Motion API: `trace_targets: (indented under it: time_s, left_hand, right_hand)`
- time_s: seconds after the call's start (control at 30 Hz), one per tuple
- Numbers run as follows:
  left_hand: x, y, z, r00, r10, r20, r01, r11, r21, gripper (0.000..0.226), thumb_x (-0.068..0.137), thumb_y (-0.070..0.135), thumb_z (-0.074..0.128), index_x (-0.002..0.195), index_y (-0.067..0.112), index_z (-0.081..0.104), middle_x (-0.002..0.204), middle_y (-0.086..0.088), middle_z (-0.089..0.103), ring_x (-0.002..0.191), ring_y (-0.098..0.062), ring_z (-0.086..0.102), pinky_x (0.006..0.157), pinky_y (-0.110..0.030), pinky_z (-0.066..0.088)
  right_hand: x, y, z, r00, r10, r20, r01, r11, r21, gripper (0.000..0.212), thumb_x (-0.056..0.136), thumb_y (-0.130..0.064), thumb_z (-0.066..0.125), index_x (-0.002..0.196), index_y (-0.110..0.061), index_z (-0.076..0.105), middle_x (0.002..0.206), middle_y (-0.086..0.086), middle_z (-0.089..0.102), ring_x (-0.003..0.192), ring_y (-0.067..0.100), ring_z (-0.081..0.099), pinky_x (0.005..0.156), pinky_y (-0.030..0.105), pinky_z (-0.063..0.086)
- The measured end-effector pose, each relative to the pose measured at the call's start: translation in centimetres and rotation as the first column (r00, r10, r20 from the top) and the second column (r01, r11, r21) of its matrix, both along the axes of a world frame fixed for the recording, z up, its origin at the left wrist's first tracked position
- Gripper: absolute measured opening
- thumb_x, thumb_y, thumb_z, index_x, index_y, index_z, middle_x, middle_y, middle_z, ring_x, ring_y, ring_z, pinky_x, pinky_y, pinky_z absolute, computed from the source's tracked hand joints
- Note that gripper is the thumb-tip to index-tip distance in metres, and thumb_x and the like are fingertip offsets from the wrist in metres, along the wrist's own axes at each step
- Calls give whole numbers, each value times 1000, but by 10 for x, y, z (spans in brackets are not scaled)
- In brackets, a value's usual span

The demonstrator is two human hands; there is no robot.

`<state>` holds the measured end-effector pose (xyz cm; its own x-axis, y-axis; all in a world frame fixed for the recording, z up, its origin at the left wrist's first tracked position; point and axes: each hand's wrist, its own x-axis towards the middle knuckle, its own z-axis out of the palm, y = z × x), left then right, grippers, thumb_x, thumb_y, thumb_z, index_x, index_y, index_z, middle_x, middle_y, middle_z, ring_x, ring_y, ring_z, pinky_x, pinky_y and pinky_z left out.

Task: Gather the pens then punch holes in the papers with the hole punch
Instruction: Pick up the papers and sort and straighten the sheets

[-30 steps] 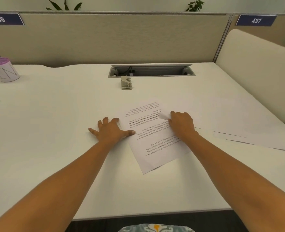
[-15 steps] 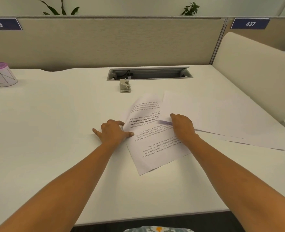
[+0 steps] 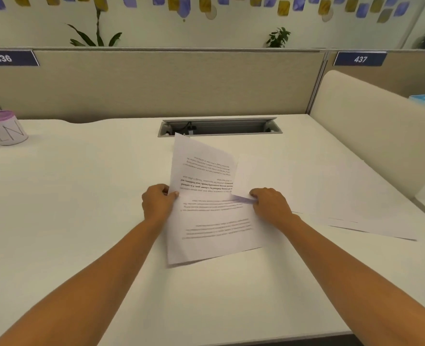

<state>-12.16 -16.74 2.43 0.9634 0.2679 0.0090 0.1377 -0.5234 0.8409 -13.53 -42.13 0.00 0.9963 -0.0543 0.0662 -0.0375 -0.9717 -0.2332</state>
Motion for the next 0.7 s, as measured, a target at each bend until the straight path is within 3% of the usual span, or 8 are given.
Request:
trace_targets:
  time_s: [0.13,0.2,0.3,0.37,0.47,0.57,0.63,0.7]
  left_hand:
    - [17,23,32,992,54,113,-61,997,55,14,85,12,61,92,1,68,95,-20,69,90,-36,63,77,-36,48]
    - [26,32,52,987,12,163,-38,987,159,17,88,13,58,99,5,68,100,-18,69,92,-35,63,79,-37,48]
    - [36,34,82,971,-107,213,2,899,439,21,92,16,51,105,14,66,105,-14,67,94,-35,61,71,-34,42]
    - [41,31,102,956,-190,225,20,804,595,23,93,16,49,108,18,65,110,-13,66,99,-35,59,74,-35,41]
    - [47,23,126,917,-320,240,54,694,718,24,93,16,48,111,18,64,113,-10,67,108,-32,56,92,-37,36]
    - [51,17,145,890,-369,268,35,642,766,24,93,20,48,111,21,64,108,-10,68,108,-29,57,95,-35,31]
    - [54,17,152,873,-379,307,9,641,767,24,93,21,50,112,19,64,109,-10,68,109,-28,56,98,-37,28]
    - [54,18,150,839,-372,397,-25,702,711,25,90,20,56,114,17,63,118,-9,64,115,-27,52,103,-39,26]
  right_hand:
    - [2,-5,10,991,-7,-133,16,998,65,34,86,-25,55,119,-17,58,123,2,61,114,22,54,90,30,43]
    - [4,-6,16,986,-29,-165,46,994,102,39,84,-39,60,118,-19,59,126,0,59,117,20,53,91,30,42]
    - [13,3,35,995,-54,-78,69,976,205,51,82,-45,63,125,-18,54,133,3,54,122,21,51,97,32,41]
    - [23,18,54,998,-48,49,30,947,320,60,83,-40,65,135,-17,44,142,6,46,129,24,45,105,38,38]
    - [36,44,83,988,-10,153,-77,833,549,68,82,-31,68,139,-17,35,145,8,42,130,27,43,105,46,39]
    - [40,60,97,982,-7,189,-138,660,739,43,86,-25,63,124,-14,46,125,10,57,112,27,57,88,40,50]
    - [41,63,99,983,-57,174,-108,586,803,25,91,-21,56,114,-10,55,115,11,63,105,28,62,81,34,51]
    - [42,63,96,988,-76,137,-81,499,863,20,94,-18,51,111,-9,58,110,10,64,102,29,63,81,35,52]
